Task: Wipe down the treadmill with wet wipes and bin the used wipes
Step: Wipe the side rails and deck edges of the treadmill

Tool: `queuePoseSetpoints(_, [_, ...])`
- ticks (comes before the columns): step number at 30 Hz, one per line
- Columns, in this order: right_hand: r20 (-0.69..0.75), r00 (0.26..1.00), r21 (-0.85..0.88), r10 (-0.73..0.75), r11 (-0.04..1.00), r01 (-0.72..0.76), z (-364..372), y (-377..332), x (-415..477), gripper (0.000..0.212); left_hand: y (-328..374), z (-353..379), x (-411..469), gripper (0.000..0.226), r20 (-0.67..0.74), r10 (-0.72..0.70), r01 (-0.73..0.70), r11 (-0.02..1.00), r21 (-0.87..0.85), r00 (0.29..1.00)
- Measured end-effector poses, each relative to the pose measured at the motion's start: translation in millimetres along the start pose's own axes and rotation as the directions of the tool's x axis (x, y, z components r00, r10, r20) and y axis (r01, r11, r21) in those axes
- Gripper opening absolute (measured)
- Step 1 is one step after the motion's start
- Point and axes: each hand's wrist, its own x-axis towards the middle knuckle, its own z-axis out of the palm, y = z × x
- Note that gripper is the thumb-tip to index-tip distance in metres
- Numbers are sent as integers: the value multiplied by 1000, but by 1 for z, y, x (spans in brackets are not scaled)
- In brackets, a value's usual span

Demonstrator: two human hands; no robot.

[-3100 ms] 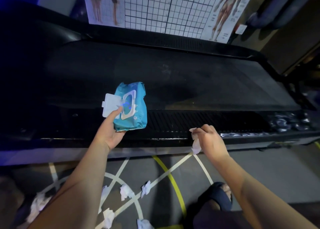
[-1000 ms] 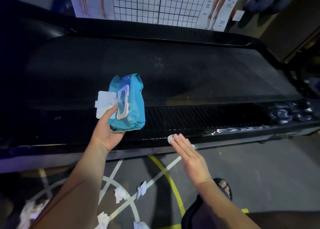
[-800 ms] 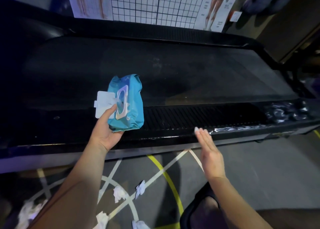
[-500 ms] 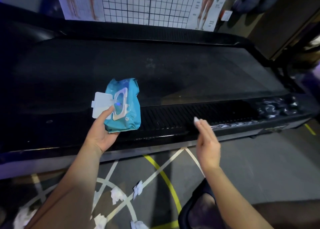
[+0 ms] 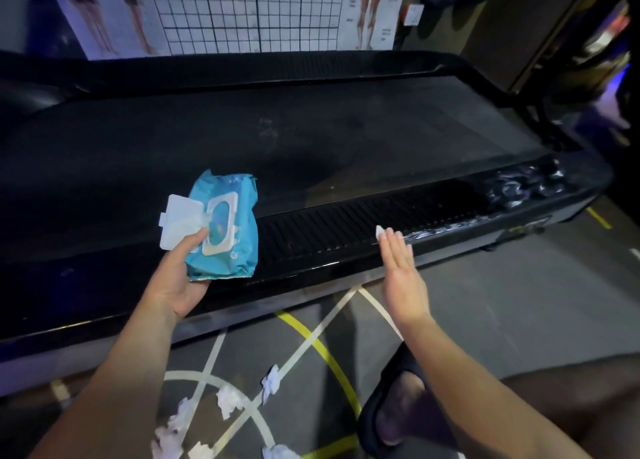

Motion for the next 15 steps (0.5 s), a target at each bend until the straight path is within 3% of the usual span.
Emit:
queuePoseSetpoints(7, [7, 992, 17, 125, 992, -125, -28, 33, 8, 103, 3, 22, -25, 24, -25, 31, -28, 992, 123, 999])
queuePoseSetpoints(11, [-106, 964, 119, 242, 966, -230, -60, 26, 19, 76, 14, 56, -55, 35, -8, 113, -110, 978, 176, 994])
queuePoseSetpoints(15, [-160, 980, 21, 122, 993, -120, -116, 13, 33, 41, 29, 94, -88, 34, -3, 167, -163, 966, 201, 986])
